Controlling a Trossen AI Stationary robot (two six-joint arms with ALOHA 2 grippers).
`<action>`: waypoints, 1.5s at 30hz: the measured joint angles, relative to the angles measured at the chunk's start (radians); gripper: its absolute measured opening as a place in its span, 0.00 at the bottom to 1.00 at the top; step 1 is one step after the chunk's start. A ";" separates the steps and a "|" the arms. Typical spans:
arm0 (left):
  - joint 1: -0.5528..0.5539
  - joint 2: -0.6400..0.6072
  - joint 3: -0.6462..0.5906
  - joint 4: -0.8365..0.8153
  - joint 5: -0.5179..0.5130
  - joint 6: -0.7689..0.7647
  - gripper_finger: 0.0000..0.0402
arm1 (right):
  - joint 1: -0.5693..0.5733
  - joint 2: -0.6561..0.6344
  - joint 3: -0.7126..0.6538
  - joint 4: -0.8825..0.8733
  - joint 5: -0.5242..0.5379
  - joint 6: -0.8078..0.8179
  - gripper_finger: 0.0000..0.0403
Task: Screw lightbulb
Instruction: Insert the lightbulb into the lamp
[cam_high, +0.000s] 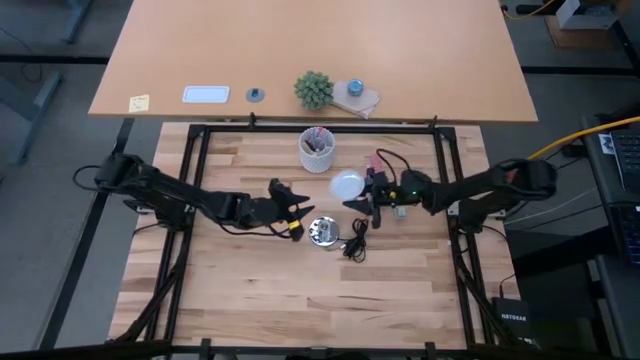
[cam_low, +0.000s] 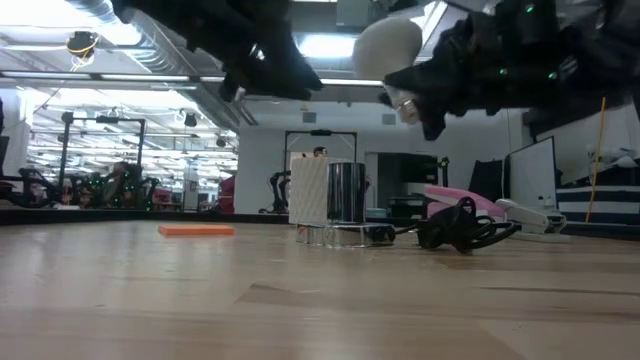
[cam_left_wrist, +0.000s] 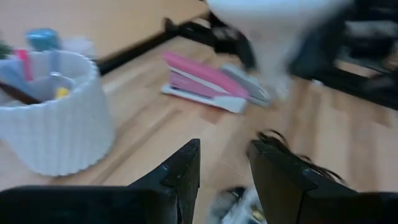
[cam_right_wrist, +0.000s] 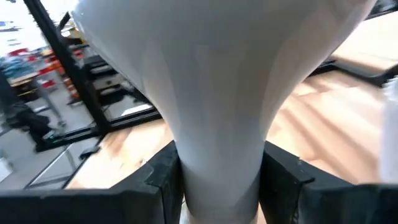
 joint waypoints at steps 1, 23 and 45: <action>0.001 0.012 0.000 0.013 -0.028 -0.004 0.33 | 0.000 0.030 0.006 0.016 -0.019 0.000 0.39; 0.001 0.032 0.000 0.119 -0.095 -0.031 0.33 | 0.125 0.269 0.174 0.005 0.028 -0.113 0.39; -0.158 -0.121 0.000 -0.206 -0.172 -0.137 0.33 | 0.123 0.269 0.175 -0.014 0.061 -0.132 0.39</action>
